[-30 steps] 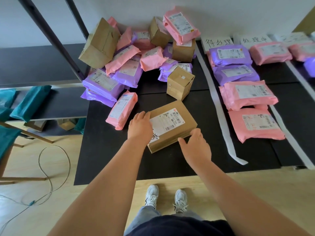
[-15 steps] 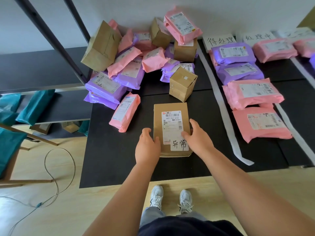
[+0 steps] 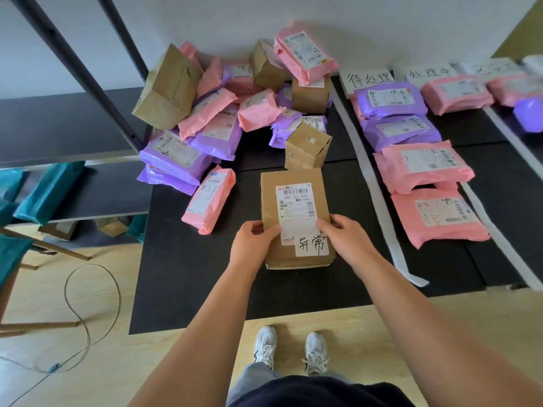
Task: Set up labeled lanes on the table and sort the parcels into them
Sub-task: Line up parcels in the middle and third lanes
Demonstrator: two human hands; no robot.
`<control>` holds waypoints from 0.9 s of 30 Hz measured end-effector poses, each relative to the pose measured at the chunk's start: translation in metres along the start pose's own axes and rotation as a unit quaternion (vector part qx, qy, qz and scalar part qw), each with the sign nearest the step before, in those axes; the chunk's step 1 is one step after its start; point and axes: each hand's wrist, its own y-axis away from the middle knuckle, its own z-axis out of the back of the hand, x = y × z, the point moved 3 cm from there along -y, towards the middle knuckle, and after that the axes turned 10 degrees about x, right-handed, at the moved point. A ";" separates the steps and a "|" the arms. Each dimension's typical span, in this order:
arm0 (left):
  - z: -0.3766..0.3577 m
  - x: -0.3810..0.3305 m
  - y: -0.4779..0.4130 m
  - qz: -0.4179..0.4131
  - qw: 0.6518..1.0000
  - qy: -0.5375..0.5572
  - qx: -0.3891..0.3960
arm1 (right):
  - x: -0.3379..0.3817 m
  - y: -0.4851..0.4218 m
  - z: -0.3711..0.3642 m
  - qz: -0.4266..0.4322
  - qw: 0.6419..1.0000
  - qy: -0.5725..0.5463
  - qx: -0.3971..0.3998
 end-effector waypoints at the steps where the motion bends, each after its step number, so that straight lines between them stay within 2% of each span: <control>1: 0.002 -0.006 0.003 -0.014 1.000 0.027 0.001 | 0.006 0.005 0.005 0.013 1.000 -0.016 -0.009; 4: 0.009 -0.029 0.017 -0.076 0.994 0.074 -0.007 | 0.031 0.023 0.018 0.058 0.996 -0.059 -0.029; 7: 0.020 -0.055 0.031 -0.125 0.990 0.066 -0.023 | 0.053 0.040 0.029 0.099 0.990 -0.092 -0.040; 10: 0.029 -0.078 0.047 -0.156 0.985 0.073 -0.002 | 0.070 0.053 0.036 0.128 0.984 -0.112 -0.058; 16: 0.048 -0.109 0.077 -0.199 0.972 0.128 0.012 | 0.100 0.076 0.043 0.186 0.970 -0.146 -0.060; 27: 0.067 -0.129 0.100 -0.244 0.961 0.133 0.010 | 0.124 0.098 0.039 0.263 0.951 -0.160 -0.040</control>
